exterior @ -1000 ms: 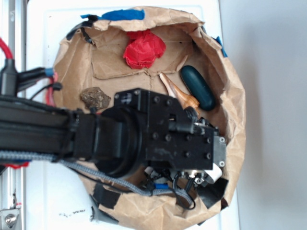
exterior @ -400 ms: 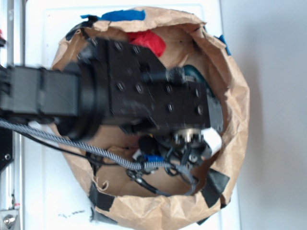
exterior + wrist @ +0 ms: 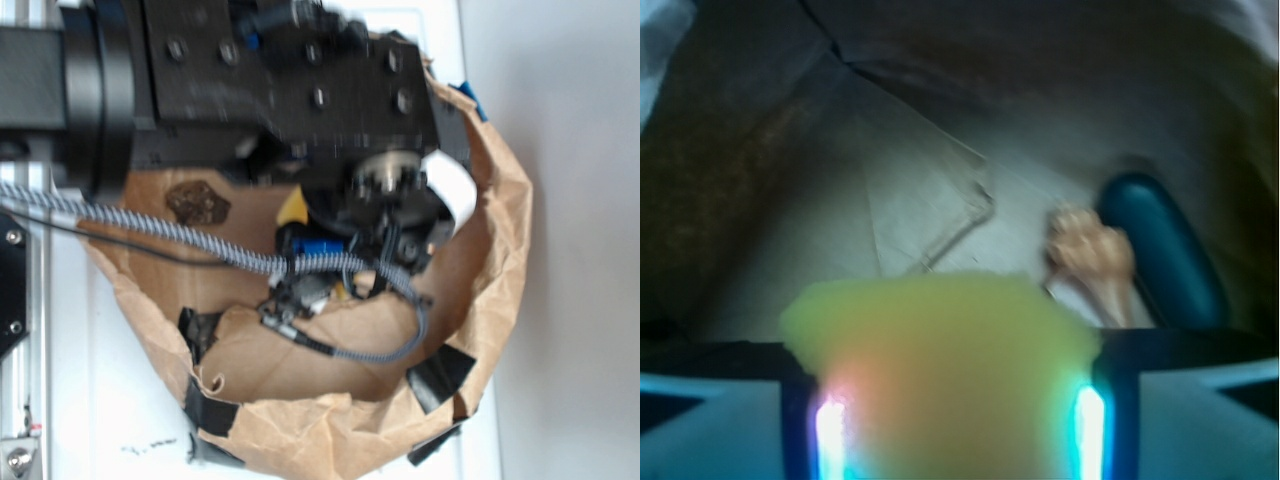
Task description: Grab the green sponge.
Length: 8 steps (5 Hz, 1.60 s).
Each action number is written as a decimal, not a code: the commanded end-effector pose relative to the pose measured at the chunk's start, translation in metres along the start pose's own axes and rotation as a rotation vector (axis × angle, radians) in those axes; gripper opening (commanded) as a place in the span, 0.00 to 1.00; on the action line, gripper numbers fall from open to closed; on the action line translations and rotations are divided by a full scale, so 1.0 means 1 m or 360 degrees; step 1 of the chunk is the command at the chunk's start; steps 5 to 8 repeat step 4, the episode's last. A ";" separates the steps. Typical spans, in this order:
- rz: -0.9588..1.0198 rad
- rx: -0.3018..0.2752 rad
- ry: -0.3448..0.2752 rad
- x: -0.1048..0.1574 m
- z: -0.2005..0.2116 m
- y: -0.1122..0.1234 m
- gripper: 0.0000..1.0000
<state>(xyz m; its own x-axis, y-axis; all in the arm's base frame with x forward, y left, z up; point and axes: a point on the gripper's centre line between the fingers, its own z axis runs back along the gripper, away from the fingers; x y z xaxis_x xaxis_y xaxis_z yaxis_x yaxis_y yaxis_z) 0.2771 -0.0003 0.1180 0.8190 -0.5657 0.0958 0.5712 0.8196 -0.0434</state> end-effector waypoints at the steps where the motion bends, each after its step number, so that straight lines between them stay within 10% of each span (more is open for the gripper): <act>1: 0.0607 0.0136 0.0011 -0.011 0.067 0.009 0.00; 8: 0.0716 0.0158 -0.0090 -0.003 0.079 0.011 0.00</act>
